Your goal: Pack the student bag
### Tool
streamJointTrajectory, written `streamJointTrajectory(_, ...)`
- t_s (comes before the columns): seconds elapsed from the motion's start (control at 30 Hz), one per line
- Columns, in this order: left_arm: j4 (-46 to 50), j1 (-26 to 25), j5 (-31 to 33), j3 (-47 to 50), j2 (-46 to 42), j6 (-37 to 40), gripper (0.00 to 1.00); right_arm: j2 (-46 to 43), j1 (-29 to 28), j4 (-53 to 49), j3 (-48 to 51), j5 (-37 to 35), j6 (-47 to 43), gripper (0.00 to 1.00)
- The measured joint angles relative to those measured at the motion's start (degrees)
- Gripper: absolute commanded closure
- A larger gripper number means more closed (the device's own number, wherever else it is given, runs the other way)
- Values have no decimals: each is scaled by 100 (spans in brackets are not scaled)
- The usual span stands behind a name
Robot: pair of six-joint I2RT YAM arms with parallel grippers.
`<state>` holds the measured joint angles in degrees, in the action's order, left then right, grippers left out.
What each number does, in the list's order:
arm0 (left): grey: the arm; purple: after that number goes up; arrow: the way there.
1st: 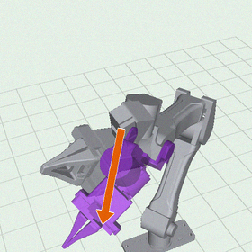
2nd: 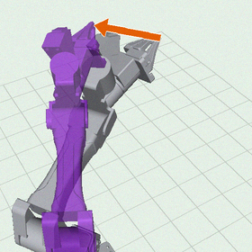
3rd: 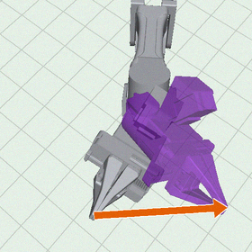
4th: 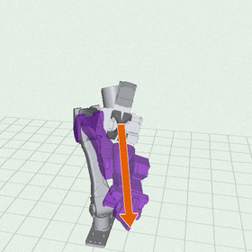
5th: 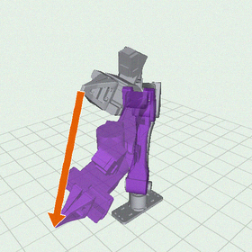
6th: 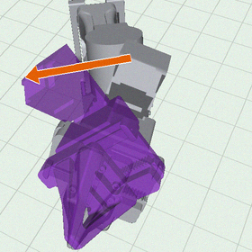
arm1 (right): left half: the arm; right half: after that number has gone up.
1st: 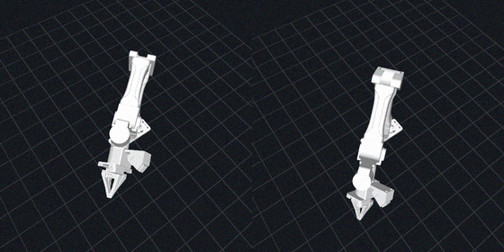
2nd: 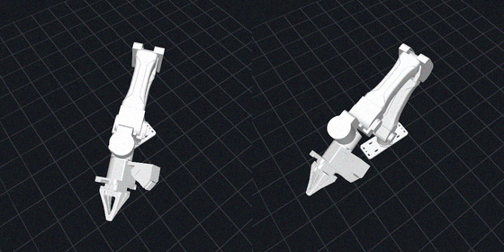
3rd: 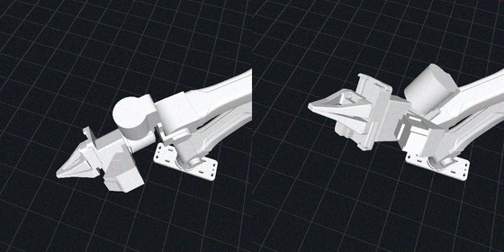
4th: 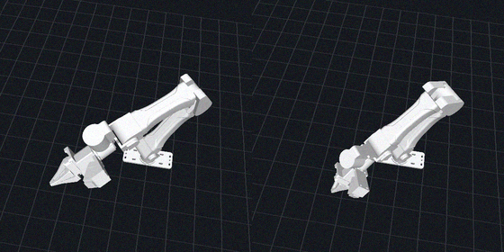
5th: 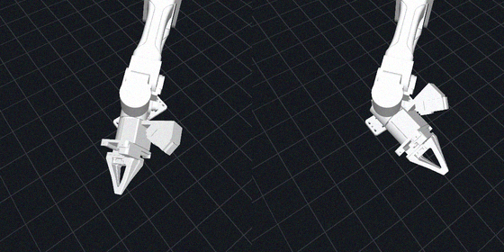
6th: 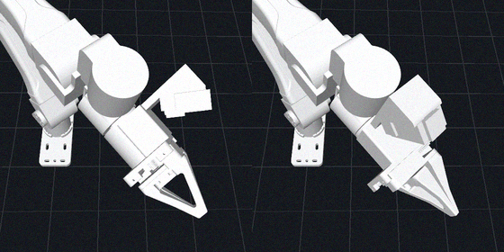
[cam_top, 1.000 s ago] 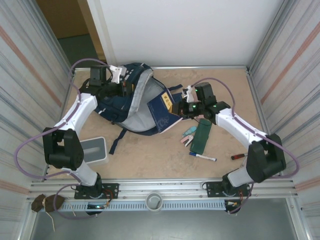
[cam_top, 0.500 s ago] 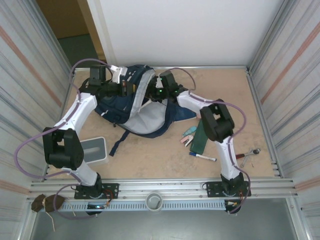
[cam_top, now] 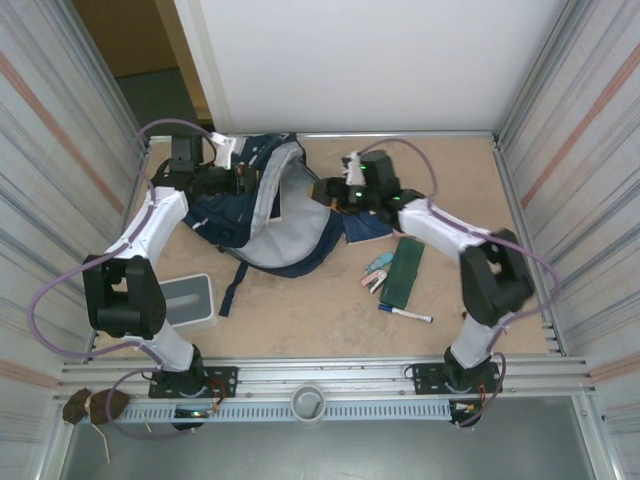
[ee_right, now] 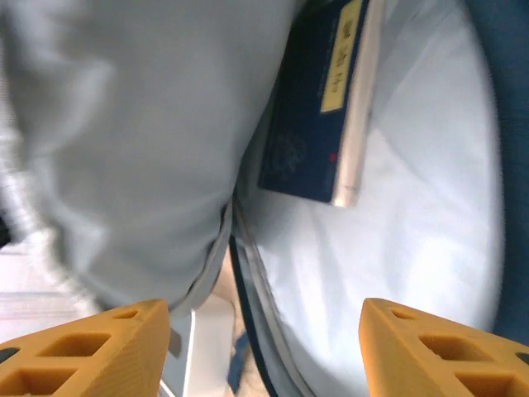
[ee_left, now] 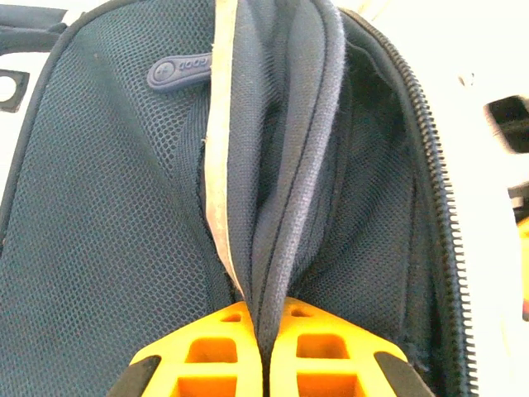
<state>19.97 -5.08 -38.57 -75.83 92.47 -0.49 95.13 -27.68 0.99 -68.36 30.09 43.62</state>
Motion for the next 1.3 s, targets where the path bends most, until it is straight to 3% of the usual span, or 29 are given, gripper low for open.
streamJointTrajectory(0.17, 155, 24, 490, 243, 0, 306, 54, -693, 621, -1036, 352, -1040, -964, 38)
streamJointTrajectory(0.3, -17, -96, 828, 304, -22, 101, 36, -485, 876, -1530, 378, -1637, -1471, 38)
streamJointTrajectory(0.4, -205, -557, 1425, 535, -157, -289, 34, 4, 903, -1744, 197, -1816, -1722, 38)
streamJointTrajectory(0.53, -693, -1532, 1858, 828, -212, -1082, 34, 863, 938, -1827, -225, -1882, -1908, 38)
streamJointTrajectory(0.73, -1126, -2529, 2208, 573, 525, -2004, 33, 1453, 1189, -1939, -483, -1902, -2057, 39)
streamJointTrajectory(1.07, -942, -3224, 2695, -1003, 2450, -2577, 31, 1458, 1554, -2201, -588, -2247, -2385, 38)
streamJointTrajectory(1.3, -479, -3239, 3268, -1952, 3383, -2682, 31, 1725, 1213, -2337, -907, -2409, -2531, 37)
